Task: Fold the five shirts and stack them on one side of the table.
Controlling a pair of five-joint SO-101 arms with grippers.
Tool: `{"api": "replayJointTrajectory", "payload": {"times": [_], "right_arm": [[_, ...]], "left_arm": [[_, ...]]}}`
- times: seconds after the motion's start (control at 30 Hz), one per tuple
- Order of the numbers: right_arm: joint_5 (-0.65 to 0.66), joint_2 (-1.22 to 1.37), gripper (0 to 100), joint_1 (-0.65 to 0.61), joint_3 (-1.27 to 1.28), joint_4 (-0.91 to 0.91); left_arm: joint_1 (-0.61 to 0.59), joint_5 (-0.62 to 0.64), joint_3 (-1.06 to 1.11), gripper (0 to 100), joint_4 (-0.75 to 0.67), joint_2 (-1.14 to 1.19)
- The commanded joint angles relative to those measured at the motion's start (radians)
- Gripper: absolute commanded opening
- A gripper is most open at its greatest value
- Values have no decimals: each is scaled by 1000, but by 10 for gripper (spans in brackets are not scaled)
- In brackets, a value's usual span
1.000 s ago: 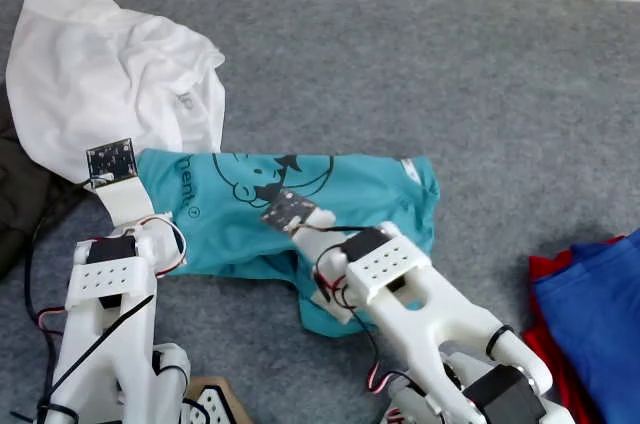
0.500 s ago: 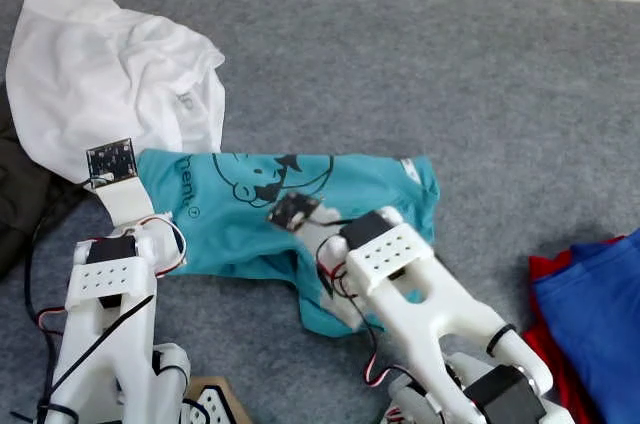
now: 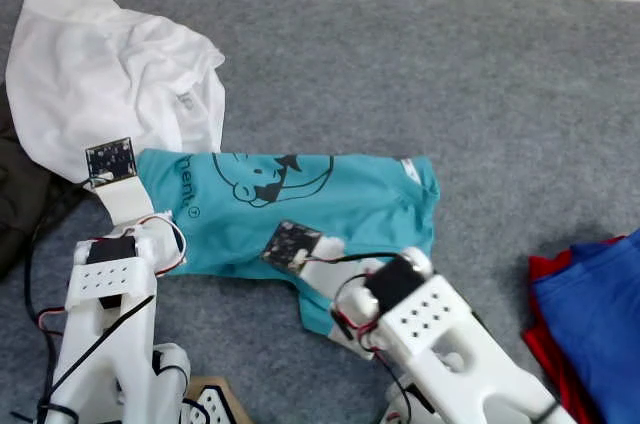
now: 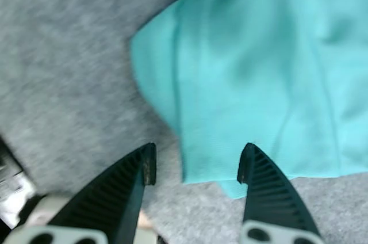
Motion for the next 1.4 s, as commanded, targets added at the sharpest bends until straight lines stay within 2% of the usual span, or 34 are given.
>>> {"api": "replayJointTrajectory", "payload": {"times": [0.0, 0.13, 0.47, 0.63, 0.87, 1.07, 1.37], "right_arm": [[55, -30, 235, 82, 47, -51], [94, -1, 235, 139, 73, -58], [129, 8, 235, 139, 79, -54], [267, -2, 235, 140, 119, 16], [270, -1, 230, 143, 127, -21], [269, 5, 98, 143, 127, -90], [275, 7, 73, 257, 127, -163]], "left_arm": [[10, 3, -4, 10, -17, -7], [10, 3, -4, 10, -17, -7], [10, 3, -4, 12, -17, -7], [10, 3, -4, 12, -17, -7], [8, 3, -4, 12, -17, -7], [8, 3, -4, 12, -17, -7], [8, 3, -4, 12, -17, -7]]}}
